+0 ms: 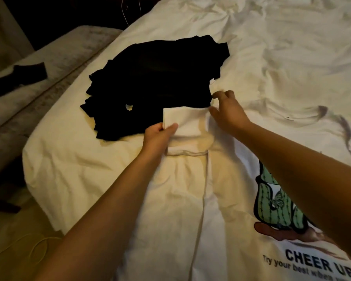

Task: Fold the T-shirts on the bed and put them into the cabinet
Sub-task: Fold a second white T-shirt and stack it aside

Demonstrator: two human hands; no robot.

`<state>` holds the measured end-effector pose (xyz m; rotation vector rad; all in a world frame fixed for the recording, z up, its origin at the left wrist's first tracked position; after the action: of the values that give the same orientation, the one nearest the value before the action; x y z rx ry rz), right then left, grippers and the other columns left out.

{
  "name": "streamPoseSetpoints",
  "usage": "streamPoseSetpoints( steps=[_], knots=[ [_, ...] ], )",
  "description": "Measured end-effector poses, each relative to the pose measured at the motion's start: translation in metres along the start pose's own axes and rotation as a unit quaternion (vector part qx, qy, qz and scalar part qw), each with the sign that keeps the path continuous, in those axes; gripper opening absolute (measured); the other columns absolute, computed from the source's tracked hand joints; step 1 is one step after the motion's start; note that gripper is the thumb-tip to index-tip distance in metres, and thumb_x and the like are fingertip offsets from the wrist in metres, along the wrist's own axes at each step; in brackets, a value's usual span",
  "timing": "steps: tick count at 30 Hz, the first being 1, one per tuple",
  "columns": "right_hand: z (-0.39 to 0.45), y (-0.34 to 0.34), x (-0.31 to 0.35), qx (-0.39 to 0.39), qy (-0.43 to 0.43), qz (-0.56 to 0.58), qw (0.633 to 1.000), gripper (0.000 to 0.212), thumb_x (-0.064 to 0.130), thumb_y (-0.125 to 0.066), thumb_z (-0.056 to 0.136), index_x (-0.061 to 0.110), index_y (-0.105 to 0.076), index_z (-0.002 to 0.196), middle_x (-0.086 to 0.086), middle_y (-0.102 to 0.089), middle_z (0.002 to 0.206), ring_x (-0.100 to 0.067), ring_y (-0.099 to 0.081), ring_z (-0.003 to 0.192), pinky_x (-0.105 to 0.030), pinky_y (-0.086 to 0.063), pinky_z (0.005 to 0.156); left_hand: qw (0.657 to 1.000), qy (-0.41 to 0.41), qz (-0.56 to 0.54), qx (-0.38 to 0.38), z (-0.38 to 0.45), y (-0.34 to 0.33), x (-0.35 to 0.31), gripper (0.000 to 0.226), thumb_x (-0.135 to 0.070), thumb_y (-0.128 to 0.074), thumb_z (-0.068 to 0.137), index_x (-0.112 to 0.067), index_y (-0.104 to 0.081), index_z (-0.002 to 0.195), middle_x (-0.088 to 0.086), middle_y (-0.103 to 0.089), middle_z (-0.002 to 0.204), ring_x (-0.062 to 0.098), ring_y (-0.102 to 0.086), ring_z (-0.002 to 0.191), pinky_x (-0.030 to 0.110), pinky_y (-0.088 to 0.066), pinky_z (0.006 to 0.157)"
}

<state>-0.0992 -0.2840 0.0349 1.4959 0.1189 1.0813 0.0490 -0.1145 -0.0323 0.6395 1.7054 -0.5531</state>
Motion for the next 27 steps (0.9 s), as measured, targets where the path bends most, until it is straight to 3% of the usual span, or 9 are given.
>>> streamPoseSetpoints(
  steps=[2, 6, 8, 10, 14, 16, 19, 23, 27],
  knots=[
    [-0.009, -0.01, -0.002, 0.02, 0.008, -0.004, 1.0, 0.048, 0.023, -0.052, 0.1, 0.012, -0.04, 0.146, -0.017, -0.033, 0.149, -0.043, -0.054, 0.116, -0.039, -0.044, 0.095, 0.997, -0.012, 0.049, -0.063, 0.005, 0.01, 0.004, 0.021, -0.031, -0.07, 0.092, -0.011, -0.07, 0.084, 0.01, -0.073, 0.089, 0.029, -0.071, 0.085, 0.044, -0.057, 0.076],
    [-0.02, -0.024, -0.007, 0.03, 0.023, -0.05, 0.998, 0.05, 0.028, -0.052, 0.098, 0.01, -0.042, 0.144, -0.015, -0.04, 0.146, -0.038, -0.046, 0.126, -0.043, -0.042, 0.101, 0.981, -0.043, 0.153, -0.107, 0.008, 0.016, -0.004, 0.041, -0.032, -0.059, 0.1, 0.008, -0.06, 0.094, 0.024, -0.065, 0.087, 0.029, -0.062, 0.077, 0.034, -0.045, 0.066],
    [-0.023, -0.029, -0.012, 0.054, 0.004, -0.052, 0.997, 0.05, 0.031, -0.055, 0.095, 0.009, -0.046, 0.14, -0.014, -0.046, 0.139, -0.036, -0.046, 0.125, -0.042, -0.04, 0.103, 0.976, -0.05, 0.19, -0.098, 0.007, 0.014, -0.004, 0.037, -0.033, -0.06, 0.099, 0.004, -0.064, 0.096, 0.02, -0.068, 0.092, 0.031, -0.065, 0.085, 0.038, -0.05, 0.072],
    [-0.03, -0.026, -0.007, 0.026, 0.028, -0.074, 0.997, 0.048, 0.033, -0.054, 0.095, 0.007, -0.051, 0.136, -0.016, -0.051, 0.136, -0.037, -0.046, 0.125, -0.044, -0.04, 0.105, 0.973, -0.045, 0.209, -0.084, 0.006, 0.014, 0.002, 0.033, -0.038, -0.064, 0.095, -0.006, -0.065, 0.085, 0.009, -0.068, 0.083, 0.027, -0.064, 0.081, 0.038, -0.05, 0.07],
    [-0.064, -0.022, 0.038, -0.084, 0.164, -0.072, 0.98, 0.034, 0.038, -0.054, 0.092, 0.007, -0.066, 0.099, -0.014, -0.063, 0.097, -0.035, -0.057, 0.093, -0.042, -0.048, 0.076, 0.964, -0.102, 0.227, -0.096, 0.002, 0.014, -0.013, 0.047, -0.057, -0.069, 0.079, -0.011, -0.06, 0.071, 0.003, -0.063, 0.065, 0.019, -0.062, 0.063, 0.038, -0.049, 0.057],
    [-0.087, -0.039, 0.062, -0.051, 0.23, -0.075, 0.969, 0.041, 0.05, -0.055, 0.089, 0.01, -0.064, 0.083, -0.009, -0.059, 0.081, -0.032, -0.055, 0.079, -0.038, -0.042, 0.066, 0.95, -0.146, 0.253, -0.114, 0.004, 0.013, -0.028, 0.055, -0.053, -0.069, 0.084, -0.01, -0.043, 0.063, 0.007, -0.045, 0.056, 0.017, -0.047, 0.052, 0.033, -0.036, 0.051],
    [-0.109, -0.074, 0.078, 0.044, 0.27, -0.174, 0.946, 0.051, 0.064, -0.058, 0.083, 0.014, -0.063, 0.095, -0.005, -0.058, 0.088, -0.025, -0.052, 0.083, -0.037, -0.041, 0.07, 0.953, -0.151, 0.235, -0.114, 0.01, 0.011, -0.042, 0.049, -0.039, -0.064, 0.095, -0.009, -0.041, 0.064, 0.014, -0.041, 0.059, 0.021, -0.041, 0.054, 0.035, -0.033, 0.054],
    [-0.107, -0.076, 0.09, 0.013, 0.241, -0.184, 0.953, 0.021, 0.019, -0.076, 0.073, 0.011, -0.06, 0.083, -0.008, -0.058, 0.078, -0.03, -0.055, 0.072, -0.035, -0.04, 0.061, 0.952, -0.144, 0.238, -0.126, 0.012, 0.013, -0.048, 0.041, -0.034, -0.058, 0.1, -0.003, -0.05, 0.074, 0.022, -0.055, 0.071, 0.021, -0.048, 0.063, 0.035, -0.035, 0.061],
    [-0.108, -0.054, 0.094, -0.024, 0.187, -0.098, 0.977, 0.017, 0.021, -0.067, 0.082, 0.009, -0.056, 0.086, -0.008, -0.058, 0.076, -0.029, -0.054, 0.067, -0.031, -0.03, 0.055, 0.946, -0.157, 0.252, -0.133, 0.002, 0.009, -0.067, 0.048, -0.03, -0.054, 0.103, -0.015, -0.034, 0.061, 0.003, -0.037, 0.055, 0.012, -0.033, 0.051, 0.032, -0.025, 0.053]
  ],
)
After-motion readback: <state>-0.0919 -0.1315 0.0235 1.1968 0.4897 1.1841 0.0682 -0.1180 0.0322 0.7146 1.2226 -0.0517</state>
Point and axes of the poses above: each hand's wrist, its own z-axis towards the middle knuckle, its own y-axis out of the back of the hand, x = y × z, the point moved 7 cm from there along z, towards the middle knuckle
